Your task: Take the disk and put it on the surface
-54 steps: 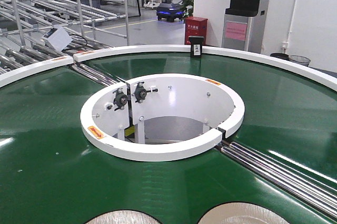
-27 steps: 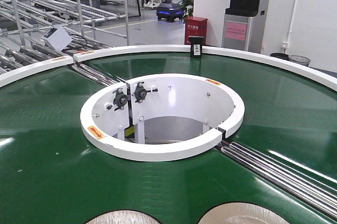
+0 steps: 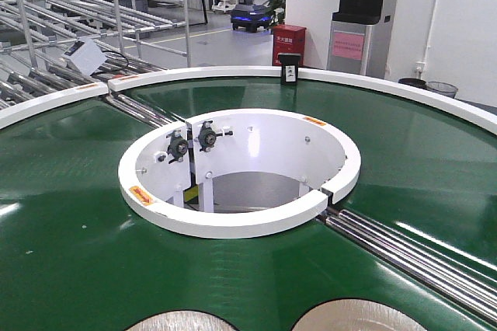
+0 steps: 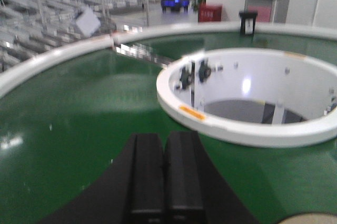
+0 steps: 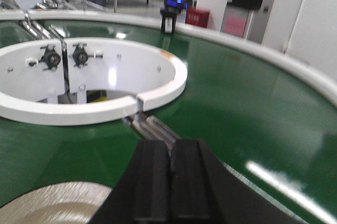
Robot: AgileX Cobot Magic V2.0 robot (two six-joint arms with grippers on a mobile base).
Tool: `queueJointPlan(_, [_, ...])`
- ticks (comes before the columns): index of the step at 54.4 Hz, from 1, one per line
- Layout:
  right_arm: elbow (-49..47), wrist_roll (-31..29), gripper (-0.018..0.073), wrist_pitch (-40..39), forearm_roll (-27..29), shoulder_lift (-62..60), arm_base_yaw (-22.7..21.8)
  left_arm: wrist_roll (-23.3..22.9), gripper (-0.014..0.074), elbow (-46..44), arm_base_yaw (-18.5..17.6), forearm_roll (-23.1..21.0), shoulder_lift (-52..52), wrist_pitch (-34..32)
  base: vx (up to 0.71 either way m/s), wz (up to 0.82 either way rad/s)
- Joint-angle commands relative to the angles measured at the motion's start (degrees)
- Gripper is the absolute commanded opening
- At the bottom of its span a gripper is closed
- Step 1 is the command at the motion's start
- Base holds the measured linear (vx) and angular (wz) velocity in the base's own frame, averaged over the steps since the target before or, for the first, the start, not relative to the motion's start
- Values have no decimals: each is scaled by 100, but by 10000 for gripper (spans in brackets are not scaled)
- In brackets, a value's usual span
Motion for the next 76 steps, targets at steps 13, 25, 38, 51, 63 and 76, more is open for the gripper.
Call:
queueJointPlan(13, [-207, 364, 238, -421, -118, 665, -16, -32, 389, -167, -29, -31, 1351, -174, 0, 0])
queueJointPlan(25, [-207, 364, 379, -421, -118, 701, -16, -135, 543, -167, -29, -538, 2254, -169, 0, 0])
queueJointPlan(38, [-207, 364, 393, -401, -123, 701, -16, 705, 507, -177, -29, -1932, 3377, 748, 0, 0])
queueJointPlan(51, [-207, 364, 393, -298, -141, 701, -16, 3811, 467, -177, -29, -5488, 4215, 1374, 0, 0])
queueJointPlan(63, [-207, 364, 393, -118, -141, 701, -16, 5850, 467, -177, -29, -7383, 4768, 1964, 0, 0])
queueJointPlan(76, [-207, 364, 393, -98, -141, 701, -16, 7089, 465, -177, -29, -8800, 5682, 2504, 0, 0])
